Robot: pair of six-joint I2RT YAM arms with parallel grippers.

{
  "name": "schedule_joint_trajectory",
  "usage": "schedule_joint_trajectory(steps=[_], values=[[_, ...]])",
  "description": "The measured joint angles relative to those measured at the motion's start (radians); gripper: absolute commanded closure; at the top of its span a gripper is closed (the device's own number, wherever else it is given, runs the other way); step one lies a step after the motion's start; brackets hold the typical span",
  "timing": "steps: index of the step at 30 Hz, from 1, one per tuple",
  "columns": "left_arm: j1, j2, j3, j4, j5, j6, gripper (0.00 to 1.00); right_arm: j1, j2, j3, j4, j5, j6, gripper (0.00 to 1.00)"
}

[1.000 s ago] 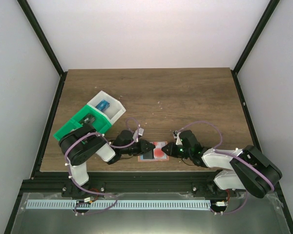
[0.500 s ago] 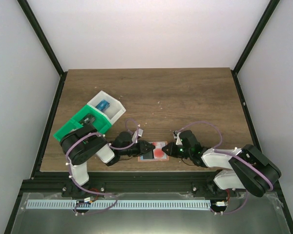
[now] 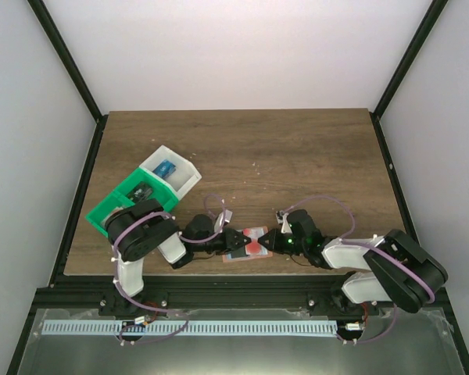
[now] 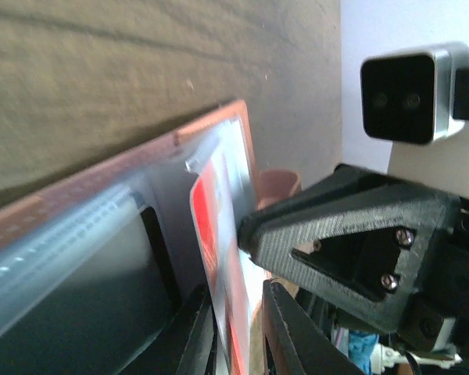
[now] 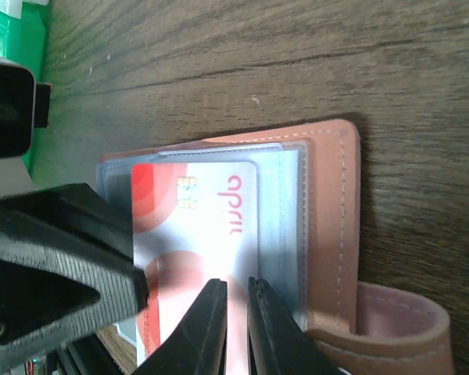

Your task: Take the credit cards out of the card holder

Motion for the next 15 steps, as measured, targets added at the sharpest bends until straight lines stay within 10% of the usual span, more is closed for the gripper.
schedule_joint_trajectory(steps=[15], values=[[-0.021,0.006,-0.016,0.037,0.025,-0.018,0.85,0.001,0.008,-0.002,0.0,-0.017,0.008,0.93]])
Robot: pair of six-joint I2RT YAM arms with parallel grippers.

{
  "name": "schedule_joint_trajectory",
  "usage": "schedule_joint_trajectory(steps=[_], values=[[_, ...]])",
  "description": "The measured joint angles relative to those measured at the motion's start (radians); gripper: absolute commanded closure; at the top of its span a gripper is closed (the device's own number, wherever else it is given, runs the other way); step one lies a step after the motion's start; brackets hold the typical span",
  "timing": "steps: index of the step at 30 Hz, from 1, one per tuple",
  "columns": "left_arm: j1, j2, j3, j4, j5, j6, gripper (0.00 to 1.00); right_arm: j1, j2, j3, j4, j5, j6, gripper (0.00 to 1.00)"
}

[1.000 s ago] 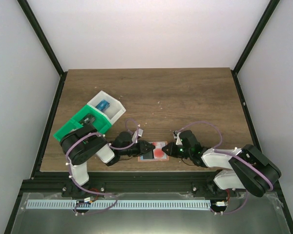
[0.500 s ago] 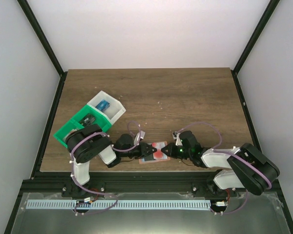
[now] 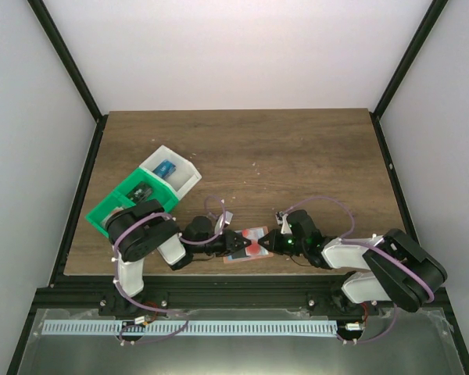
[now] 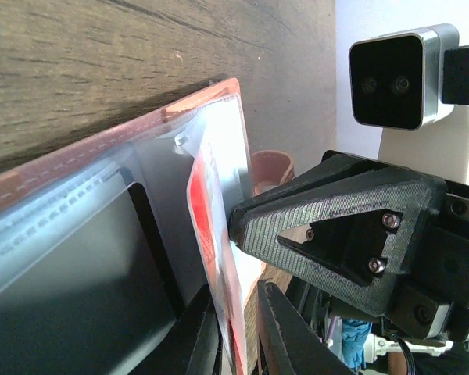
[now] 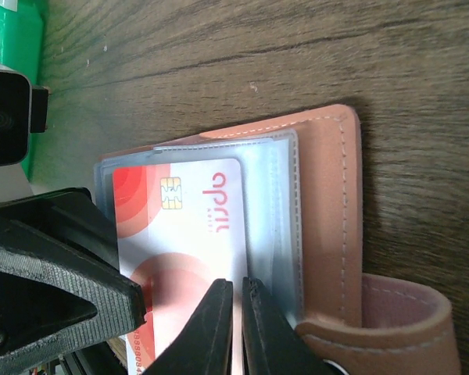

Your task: Take the credit cards out of the card holder

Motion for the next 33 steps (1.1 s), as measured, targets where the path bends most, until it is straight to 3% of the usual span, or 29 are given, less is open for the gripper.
schedule_joint_trajectory(steps=[7,10,26,33], values=[[-0.001,-0.027,-0.01,-0.04,-0.014,0.005,0.88,0.001,-0.003,0.0,-0.004,0.004,0.0,0.93],[-0.001,-0.068,-0.014,-0.088,-0.034,0.022,1.0,0.002,-0.004,0.0,-0.006,0.008,0.0,0.93],[0.001,-0.187,-0.066,-0.205,-0.106,0.052,1.0,0.004,-0.013,0.0,-0.018,0.015,0.0,0.93],[0.026,-0.329,-0.118,-0.294,-0.172,0.067,1.0,0.004,-0.034,0.0,-0.045,0.017,0.007,0.9]])
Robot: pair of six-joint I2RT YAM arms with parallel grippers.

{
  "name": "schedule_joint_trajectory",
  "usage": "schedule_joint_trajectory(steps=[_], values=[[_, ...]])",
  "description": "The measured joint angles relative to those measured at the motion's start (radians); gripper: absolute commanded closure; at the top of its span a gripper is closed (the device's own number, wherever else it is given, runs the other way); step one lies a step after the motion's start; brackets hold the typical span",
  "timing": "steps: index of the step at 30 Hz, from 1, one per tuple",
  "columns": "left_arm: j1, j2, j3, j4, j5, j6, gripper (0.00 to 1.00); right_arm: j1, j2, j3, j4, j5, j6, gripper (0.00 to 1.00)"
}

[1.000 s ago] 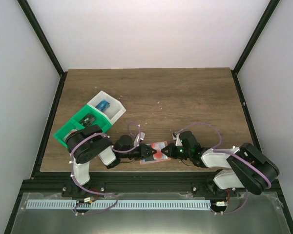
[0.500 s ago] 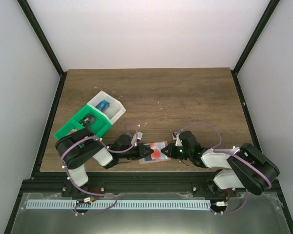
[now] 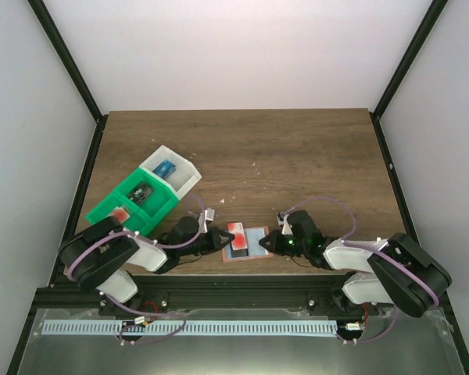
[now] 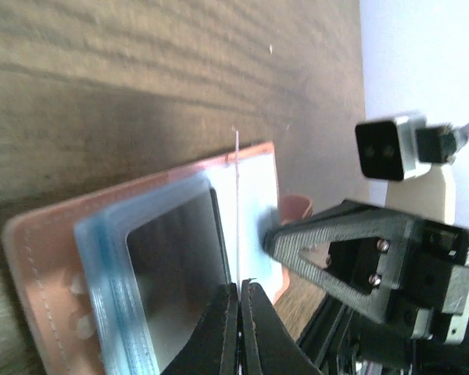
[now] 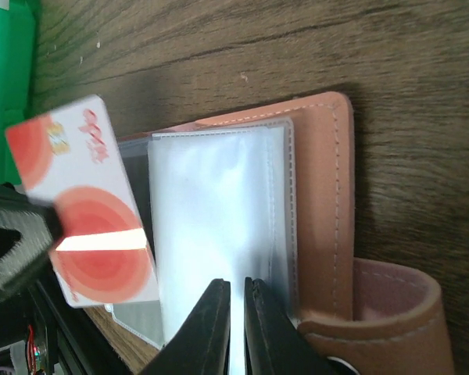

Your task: Take the credit cards out of the card holder

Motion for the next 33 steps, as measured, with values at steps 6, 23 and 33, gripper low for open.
schedule_joint_trajectory(steps=[6,23,33], values=[[0.015,-0.163,-0.007,-0.108,-0.079,0.015,1.0,0.001,-0.066,0.002,-0.066,0.0,0.008,0.74],[0.031,-0.475,0.017,-0.227,-0.033,0.035,1.0,0.001,-0.266,0.046,0.078,-0.222,0.161,0.48],[0.005,-0.478,0.014,-0.168,0.035,0.003,1.0,0.001,-0.234,0.031,0.237,-0.33,0.204,0.78]])
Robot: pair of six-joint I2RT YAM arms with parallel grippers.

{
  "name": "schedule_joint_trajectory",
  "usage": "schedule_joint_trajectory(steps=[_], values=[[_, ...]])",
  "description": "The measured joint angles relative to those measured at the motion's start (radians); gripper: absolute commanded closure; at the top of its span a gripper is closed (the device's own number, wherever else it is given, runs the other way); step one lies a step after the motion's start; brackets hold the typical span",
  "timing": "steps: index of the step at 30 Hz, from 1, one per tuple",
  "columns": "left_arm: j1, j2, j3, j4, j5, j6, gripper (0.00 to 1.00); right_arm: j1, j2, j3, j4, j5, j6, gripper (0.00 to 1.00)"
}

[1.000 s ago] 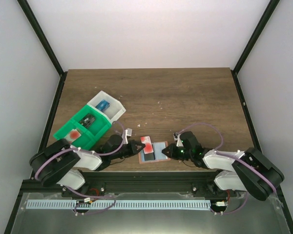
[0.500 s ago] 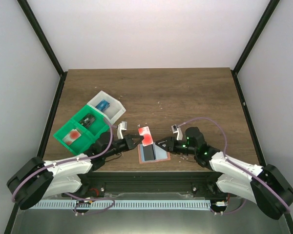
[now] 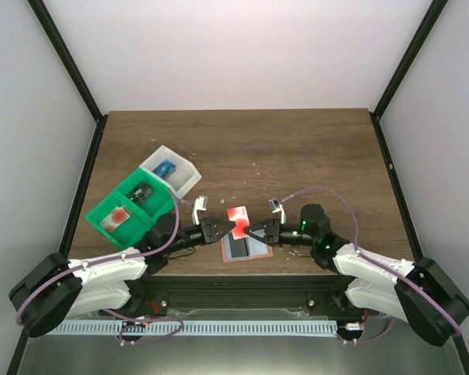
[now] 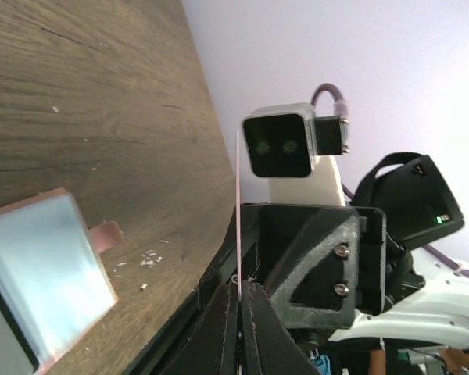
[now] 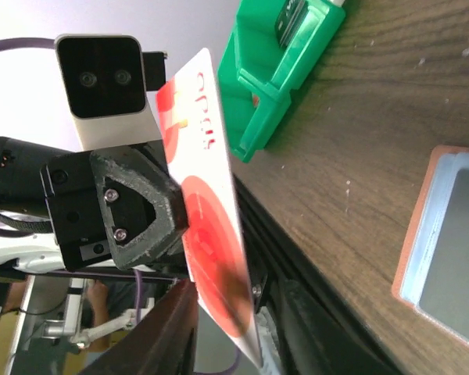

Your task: Take the credit cards out of the card holder

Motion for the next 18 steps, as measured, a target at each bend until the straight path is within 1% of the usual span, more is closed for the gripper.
schedule_joint_trajectory(steps=[1,2,3,4,6,7,9,10,13,16,18], values=[[-0.003,0.0,-0.001,0.01,0.008,-0.002,1.0,0.0,0.0,-0.003,0.009,-0.007,-0.003,0.87],[-0.004,0.0,-0.001,0.015,0.016,-0.003,1.0,0.0,-0.002,-0.008,0.014,-0.014,-0.006,0.92],[-0.005,-0.001,-0.001,0.019,0.027,-0.003,0.97,0.0,-0.004,-0.011,0.013,-0.023,-0.005,0.98],[-0.005,-0.003,-0.001,0.018,0.034,-0.002,0.9,0.0,-0.008,-0.015,0.014,-0.031,-0.018,0.99],[-0.004,-0.015,-0.003,-0.005,0.042,-0.001,0.72,0.0,-0.025,-0.021,0.021,-0.051,-0.037,1.0],[-0.004,-0.022,-0.005,-0.013,0.051,0.007,0.65,0.0,-0.04,-0.024,0.023,-0.064,-0.048,1.0],[-0.006,-0.055,-0.005,-0.036,0.075,0.012,0.54,0.0,-0.069,-0.036,0.021,-0.084,-0.072,0.99],[-0.006,-0.077,-0.005,-0.051,0.084,0.024,0.51,0.0,-0.081,-0.043,0.015,-0.094,-0.089,1.0],[-0.006,-0.185,-0.001,-0.166,0.104,0.059,0.49,0.0,-0.111,-0.047,-0.035,-0.142,-0.16,1.0],[-0.002,-0.296,0.03,-0.335,0.101,0.117,0.49,0.0,-0.132,-0.047,-0.105,-0.198,-0.229,0.99],[0.01,-0.354,0.07,-0.452,0.101,0.162,0.49,0.0,-0.143,-0.051,-0.122,-0.239,-0.254,0.99]])
